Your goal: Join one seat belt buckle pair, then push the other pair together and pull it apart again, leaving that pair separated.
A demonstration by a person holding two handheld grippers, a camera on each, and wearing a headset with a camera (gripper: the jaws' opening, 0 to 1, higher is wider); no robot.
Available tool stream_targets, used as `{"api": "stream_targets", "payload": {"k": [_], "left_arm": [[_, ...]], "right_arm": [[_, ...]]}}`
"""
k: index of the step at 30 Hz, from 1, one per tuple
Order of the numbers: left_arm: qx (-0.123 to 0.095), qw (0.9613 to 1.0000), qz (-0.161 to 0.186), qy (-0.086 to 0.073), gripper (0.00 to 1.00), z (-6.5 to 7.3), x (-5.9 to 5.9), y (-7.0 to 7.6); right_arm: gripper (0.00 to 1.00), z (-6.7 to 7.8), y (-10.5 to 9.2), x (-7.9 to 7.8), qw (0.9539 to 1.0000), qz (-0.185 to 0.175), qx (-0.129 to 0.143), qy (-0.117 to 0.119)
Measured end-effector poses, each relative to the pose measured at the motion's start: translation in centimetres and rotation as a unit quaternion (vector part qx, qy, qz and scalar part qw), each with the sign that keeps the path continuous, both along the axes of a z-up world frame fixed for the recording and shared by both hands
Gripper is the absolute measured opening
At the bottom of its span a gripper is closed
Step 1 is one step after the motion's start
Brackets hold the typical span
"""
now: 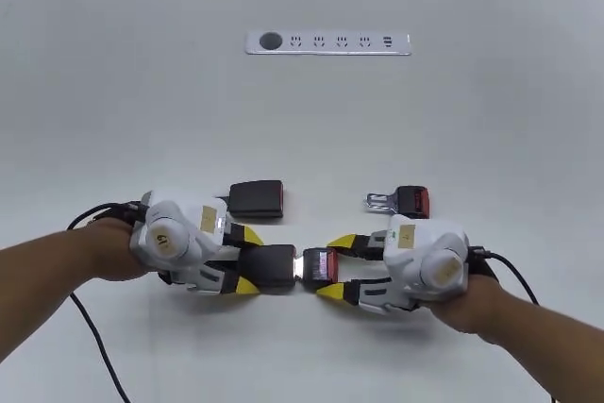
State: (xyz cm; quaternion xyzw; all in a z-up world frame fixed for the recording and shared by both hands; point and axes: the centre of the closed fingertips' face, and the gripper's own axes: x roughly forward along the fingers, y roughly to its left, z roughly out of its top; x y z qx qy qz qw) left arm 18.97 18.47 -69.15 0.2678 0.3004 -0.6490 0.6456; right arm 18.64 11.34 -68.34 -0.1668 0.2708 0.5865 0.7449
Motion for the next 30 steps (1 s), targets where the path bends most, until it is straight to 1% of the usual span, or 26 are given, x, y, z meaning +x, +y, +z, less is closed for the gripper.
{"api": "stream_targets", "payload": {"k": [5, 8, 11, 12, 13, 14, 15, 16, 17, 20, 21, 24, 26, 27, 28, 29, 30], "left_arm": [[-0.002, 1.0000, 0.001, 0.000, 0.32, 0.3, -0.2, -0.2], [-0.001, 1.0000, 0.000, -0.001, 0.33, 0.2, -0.2, -0.1], [0.003, 1.0000, 0.000, -0.001, 0.33, 0.5, -0.2, -0.3], [0.003, 1.0000, 0.002, 0.000, 0.33, 0.5, -0.2, -0.3], [0.004, 1.0000, 0.003, 0.000, 0.33, -0.1, 0.0, 0.1], [0.005, 1.0000, 0.003, 0.000, 0.33, -0.1, 0.0, 0.1], [0.009, 1.0000, 0.003, 0.001, 0.33, 0.2, -0.1, -0.1], [0.012, 0.9999, 0.002, 0.001, 0.33, 0.2, -0.1, -0.1], [0.016, 0.9999, 0.000, 0.001, 0.33, 0.0, -0.1, 0.0], [0.022, 0.9998, 0.001, 0.000, 0.33, -0.1, -0.1, 0.1], [0.024, 0.9997, 0.001, 0.000, 0.34, 0.2, -0.3, -0.2], [0.028, 0.9996, 0.005, -0.001, 0.34, -0.2, -0.1, 0.0], [0.034, 0.9994, 0.011, -0.001, 0.34, 0.1, -0.2, -0.2], [0.038, 0.9992, 0.012, -0.003, 0.34, 0.1, -0.3, -0.4], [0.042, 0.9990, 0.018, 0.001, 0.36, 0.1, -0.5, -0.4], [0.039, 0.9984, 0.037, 0.019, 0.41, 0.2, -0.8, -0.5], [0.025, 0.9975, 0.037, 0.055, 0.49, 0.7, -1.8, -1.0]], "right_arm": [[0.32, -0.1, -0.1, 0.1, 1.0000, 0.000, 0.002, 0.000], [0.32, 0.0, 0.1, -0.1, 1.0000, 0.001, 0.000, -0.008], [0.33, 0.0, 0.1, -0.1, 0.9999, -0.004, 0.001, -0.010], [0.33, 0.0, 0.1, 0.0, 1.0000, -0.004, 0.002, -0.006], [0.33, 0.0, 0.1, 0.0, 1.0000, -0.003, 0.001, -0.007], [0.33, 0.0, 0.2, 0.0, 1.0000, -0.002, 0.000, -0.007], [0.33, 0.1, 0.2, 0.0, 1.0000, -0.001, 0.001, -0.006], [0.33, 0.0, 0.2, 0.0, 1.0000, 0.000, 0.000, -0.007], [0.33, -0.1, 0.2, -0.1, 0.9999, 0.003, -0.006, -0.014], [0.34, -0.1, 0.1, -0.1, 0.9999, 0.001, -0.010, -0.013], [0.34, -0.1, 0.2, -0.1, 0.9998, 0.003, -0.014, -0.014], [0.34, -0.1, 0.1, -0.1, 0.9997, 0.005, -0.021, -0.013], [0.35, -0.3, -0.1, -0.1, 0.9991, 0.008, -0.035, -0.024], [0.35, -0.3, -0.1, -0.2, 0.9990, 0.007, -0.036, -0.024], [0.36, -0.3, -0.1, -0.3, 0.9992, 0.001, -0.036, -0.019], [0.38, -0.3, -0.3, -0.1, 0.9990, -0.020, -0.038, -0.011], [0.45, -0.3, -0.2, -0.2, 0.9992, -0.016, -0.035, -0.010]]}}
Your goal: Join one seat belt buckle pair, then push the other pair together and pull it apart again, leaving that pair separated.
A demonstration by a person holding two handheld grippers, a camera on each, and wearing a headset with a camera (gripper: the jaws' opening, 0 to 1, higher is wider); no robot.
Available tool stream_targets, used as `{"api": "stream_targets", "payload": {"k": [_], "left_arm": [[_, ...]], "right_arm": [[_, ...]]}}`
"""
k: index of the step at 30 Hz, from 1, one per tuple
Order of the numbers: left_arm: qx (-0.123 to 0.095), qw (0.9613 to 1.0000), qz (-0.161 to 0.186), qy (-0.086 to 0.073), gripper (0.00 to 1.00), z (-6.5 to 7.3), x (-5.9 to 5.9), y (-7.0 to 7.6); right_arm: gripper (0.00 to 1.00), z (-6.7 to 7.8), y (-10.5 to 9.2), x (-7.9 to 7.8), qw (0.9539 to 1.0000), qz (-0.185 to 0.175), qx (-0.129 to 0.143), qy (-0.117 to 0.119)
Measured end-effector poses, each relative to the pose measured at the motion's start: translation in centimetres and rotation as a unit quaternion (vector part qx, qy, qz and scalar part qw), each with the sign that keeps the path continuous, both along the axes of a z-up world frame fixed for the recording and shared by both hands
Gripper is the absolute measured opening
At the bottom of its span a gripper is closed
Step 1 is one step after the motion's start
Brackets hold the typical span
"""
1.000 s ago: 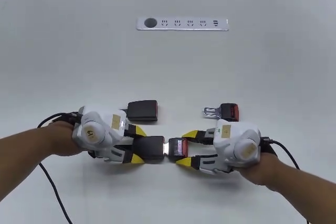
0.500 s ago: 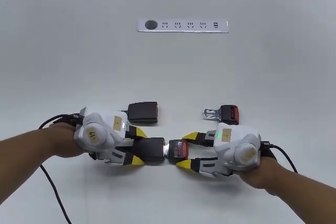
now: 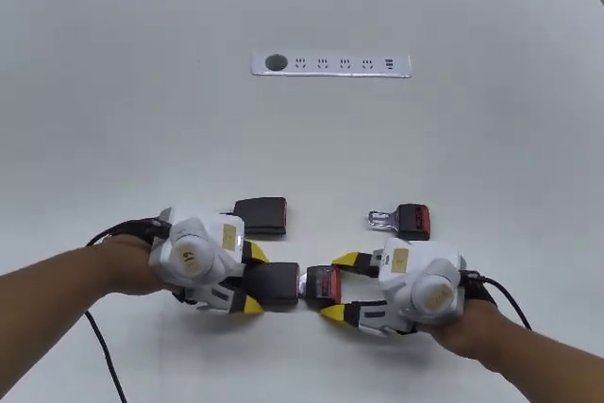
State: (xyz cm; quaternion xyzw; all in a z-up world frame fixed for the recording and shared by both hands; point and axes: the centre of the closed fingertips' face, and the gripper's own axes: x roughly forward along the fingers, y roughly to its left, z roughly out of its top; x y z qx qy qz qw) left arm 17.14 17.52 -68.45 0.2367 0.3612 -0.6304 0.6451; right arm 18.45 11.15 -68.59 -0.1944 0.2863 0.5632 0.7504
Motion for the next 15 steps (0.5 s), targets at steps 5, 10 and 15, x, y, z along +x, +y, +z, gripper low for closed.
{"api": "stream_targets", "payload": {"k": [5, 10, 15], "left_arm": [[0.004, 0.9999, 0.003, -0.013, 0.63, 0.7, -0.2, 0.6], [-0.025, 0.9986, 0.046, -0.006, 0.68, 2.5, 0.8, 1.0], [-0.035, 0.9960, 0.068, -0.047, 0.68, 4.5, 3.2, 2.4]], "right_arm": [[0.59, 0.9, -0.8, 0.0, 0.9998, -0.016, 0.010, 0.003], [0.65, 1.9, -2.3, 0.1, 0.9996, -0.021, 0.019, 0.006], [0.68, 2.9, -4.2, 1.4, 0.9990, -0.039, 0.021, -0.005]]}}
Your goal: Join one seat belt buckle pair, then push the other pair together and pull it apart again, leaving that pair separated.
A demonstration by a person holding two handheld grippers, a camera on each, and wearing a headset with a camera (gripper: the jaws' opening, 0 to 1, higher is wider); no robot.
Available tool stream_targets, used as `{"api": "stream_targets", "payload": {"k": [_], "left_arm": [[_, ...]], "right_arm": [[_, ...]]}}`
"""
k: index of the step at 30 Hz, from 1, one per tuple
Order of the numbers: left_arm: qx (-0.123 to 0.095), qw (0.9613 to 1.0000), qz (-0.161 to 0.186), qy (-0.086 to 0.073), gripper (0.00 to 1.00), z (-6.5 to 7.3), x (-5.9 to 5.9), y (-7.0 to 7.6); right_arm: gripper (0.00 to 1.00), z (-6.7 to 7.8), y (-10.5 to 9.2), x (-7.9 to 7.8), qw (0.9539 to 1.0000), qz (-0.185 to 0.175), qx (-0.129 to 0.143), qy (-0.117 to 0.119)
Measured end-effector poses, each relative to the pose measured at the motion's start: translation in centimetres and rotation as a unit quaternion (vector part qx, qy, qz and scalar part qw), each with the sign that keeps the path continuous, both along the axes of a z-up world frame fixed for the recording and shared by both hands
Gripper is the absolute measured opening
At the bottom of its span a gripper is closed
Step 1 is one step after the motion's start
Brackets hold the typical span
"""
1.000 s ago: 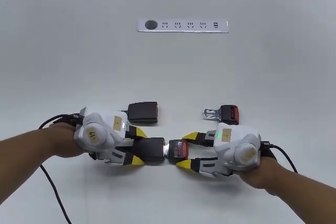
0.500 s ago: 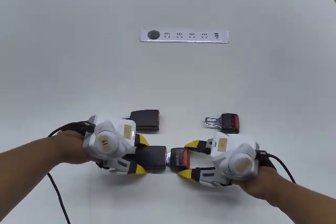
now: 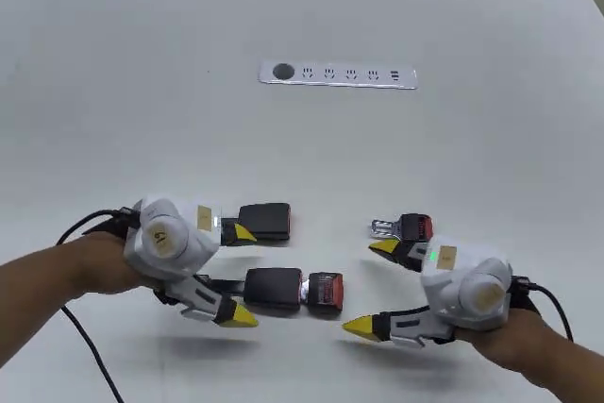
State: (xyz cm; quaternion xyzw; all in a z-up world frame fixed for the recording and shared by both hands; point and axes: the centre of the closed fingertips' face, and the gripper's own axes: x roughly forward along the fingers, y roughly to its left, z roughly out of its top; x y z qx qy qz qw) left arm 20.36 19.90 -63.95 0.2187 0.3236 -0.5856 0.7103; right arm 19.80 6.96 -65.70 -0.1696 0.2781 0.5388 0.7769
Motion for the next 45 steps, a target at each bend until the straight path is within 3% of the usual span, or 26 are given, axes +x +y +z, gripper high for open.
{"api": "stream_targets", "payload": {"k": [4, 6, 10, 14, 19, 23, 25, 28, 30, 32, 34, 37, 41, 43, 44, 45], "left_arm": [[-0.001, 0.9997, 0.016, -0.019, 0.68, 0.2, 2.3, 1.5], [0.003, 0.9994, 0.022, -0.025, 0.68, 1.3, 3.0, 1.3], [0.009, 0.9988, 0.023, -0.042, 0.69, 1.1, 5.3, 1.9], [0.011, 0.9986, 0.020, -0.047, 0.69, 1.6, 6.1, 1.4], [0.019, 0.9984, 0.010, -0.052, 0.68, 0.5, 7.5, 1.3], [0.022, 0.9987, 0.006, -0.045, 0.66, 0.2, 7.8, 0.6], [0.026, 0.9988, 0.004, -0.041, 0.66, -0.7, 8.2, 0.8], [0.031, 0.9989, -0.001, -0.036, 0.65, -1.1, 7.8, 0.2], [0.037, 0.9988, -0.007, -0.032, 0.65, -2.1, 7.9, 0.3], [0.040, 0.9987, -0.009, -0.030, 0.63, -2.3, 7.8, 0.2], [0.041, 0.9987, -0.013, -0.030, 0.61, -3.2, 8.3, 0.4], [0.048, 0.9983, -0.014, -0.031, 0.54, -3.4, 8.2, 0.0], [0.053, 0.9981, -0.016, -0.026, 0.54, -4.6, 8.6, 0.3], [0.054, 0.9980, -0.020, -0.026, 0.53, -4.4, 8.3, -0.1], [0.065, 0.9968, -0.030, -0.035, 0.52, -4.6, 8.2, 0.1], [0.059, 0.9957, -0.057, -0.044, 0.52, -4.5, 8.1, -0.1]], "right_arm": [[0.70, 0.7, -1.8, 1.5, 0.9999, -0.008, -0.005, -0.004], [0.71, 0.9, -2.9, 2.6, 0.9998, -0.014, -0.014, -0.008], [0.74, 1.4, -4.5, 4.7, 0.9994, -0.027, -0.017, -0.011], [0.74, 1.6, -5.4, 6.2, 0.9994, -0.028, -0.017, -0.010], [0.73, 0.8, -6.3, 7.7, 0.9994, -0.029, -0.018, 0.002], [0.72, 0.0, -6.6, 7.8, 0.9992, -0.024, -0.030, 0.010], [0.72, -0.8, -7.0, 8.2, 0.9992, -0.023, -0.027, 0.019], [0.74, -1.2, -6.9, 7.8, 0.9984, -0.017, -0.016, 0.051], [0.74, -1.9, -7.4, 7.9, 0.9983, -0.010, -0.028, 0.050], [0.73, -2.4, -7.7, 8.0, 0.9979, -0.008, -0.030, 0.057], [0.72, -2.4, -8.0, 8.1, 0.9979, -0.007, -0.033, 0.056], [0.66, -2.8, -8.4, 8.3, 0.9973, -0.009, -0.038, 0.062], [0.64, -3.0, -8.4, 7.9, 0.9970, -0.003, -0.042, 0.065], [0.61, -3.6, -8.8, 7.8, 0.9964, 0.004, -0.050, 0.068], [0.60, -3.3, -8.8, 7.8, 0.9966, 0.010, -0.050, 0.065], [0.56, -3.0, -8.8, 7.9, 0.9967, 0.009, -0.049, 0.064]]}}
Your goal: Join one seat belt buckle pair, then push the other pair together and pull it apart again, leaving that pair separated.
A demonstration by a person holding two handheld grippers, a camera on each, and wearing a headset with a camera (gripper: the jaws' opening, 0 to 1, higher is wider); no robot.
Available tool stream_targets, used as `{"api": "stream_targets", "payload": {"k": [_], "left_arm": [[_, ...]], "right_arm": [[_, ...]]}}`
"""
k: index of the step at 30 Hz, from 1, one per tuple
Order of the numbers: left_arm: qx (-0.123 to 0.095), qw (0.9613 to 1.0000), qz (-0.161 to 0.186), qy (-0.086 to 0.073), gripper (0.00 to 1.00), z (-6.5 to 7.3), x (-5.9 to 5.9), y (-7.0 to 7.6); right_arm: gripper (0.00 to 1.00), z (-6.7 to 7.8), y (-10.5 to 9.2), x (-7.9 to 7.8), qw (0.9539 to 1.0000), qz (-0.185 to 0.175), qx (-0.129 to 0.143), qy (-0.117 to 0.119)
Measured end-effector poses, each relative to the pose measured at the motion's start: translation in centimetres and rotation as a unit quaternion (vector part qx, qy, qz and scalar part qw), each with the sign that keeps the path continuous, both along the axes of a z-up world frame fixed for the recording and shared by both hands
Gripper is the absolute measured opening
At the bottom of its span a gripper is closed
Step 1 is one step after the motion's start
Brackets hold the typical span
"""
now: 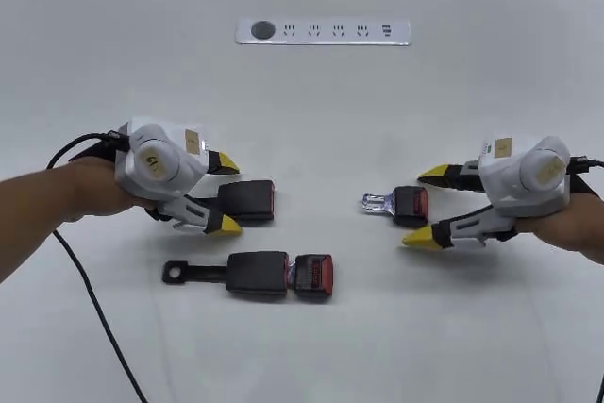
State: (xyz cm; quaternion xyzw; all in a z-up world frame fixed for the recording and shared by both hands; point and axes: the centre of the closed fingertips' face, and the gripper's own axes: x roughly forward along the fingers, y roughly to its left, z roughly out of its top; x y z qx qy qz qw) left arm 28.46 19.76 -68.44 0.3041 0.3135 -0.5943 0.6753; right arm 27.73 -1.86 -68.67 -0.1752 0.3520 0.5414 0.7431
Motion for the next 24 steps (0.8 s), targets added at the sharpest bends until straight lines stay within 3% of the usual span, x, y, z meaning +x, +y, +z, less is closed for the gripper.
{"api": "stream_targets", "payload": {"k": [1, 3, 5, 7, 10, 11, 12, 21, 24], "left_arm": [[0.000, 0.9998, 0.020, 0.003, 0.52, 0.3, 0.3, 0.1], [-0.002, 0.9997, 0.026, 0.005, 0.52, -0.8, 1.3, 0.6], [-0.003, 0.9995, 0.020, 0.023, 0.46, -0.3, 0.2, -0.1], [-0.004, 0.9996, 0.003, 0.029, 0.40, -0.2, -0.5, -0.3], [-0.006, 0.9999, -0.001, 0.015, 0.36, -0.5, 0.2, -0.1], [-0.006, 0.9998, 0.000, 0.017, 0.35, -0.7, 0.5, 0.2], [0.004, 0.9999, 0.002, 0.009, 0.35, -0.2, 0.4, 0.0], [0.009, 0.9997, -0.008, 0.020, 0.34, -0.9, 0.6, 0.2], [0.012, 0.9997, -0.008, 0.020, 0.34, -0.5, 0.4, -0.1]], "right_arm": [[0.54, 0.2, -0.1, 0.1, 1.0000, 0.000, 0.001, 0.001], [0.50, 0.1, 0.0, 0.3, 1.0000, 0.003, 0.000, 0.001], [0.48, 0.1, 0.1, 0.4, 0.9998, 0.019, -0.004, -0.006], [0.45, 0.1, 0.2, 0.5, 0.9996, 0.025, -0.009, -0.013], [0.38, 0.2, 0.1, 1.0, 0.9996, 0.021, -0.012, -0.013], [0.36, 0.2, -0.1, 1.0, 0.9995, 0.022, -0.017, -0.017], [0.36, 0.2, 0.0, 1.0, 0.9995, 0.023, -0.015, -0.015], [0.35, 0.0, 0.1, 0.9, 0.9988, 0.041, -0.021, -0.016], [0.35, 0.0, 0.3, 0.9, 0.9985, 0.044, -0.028, -0.015]]}}
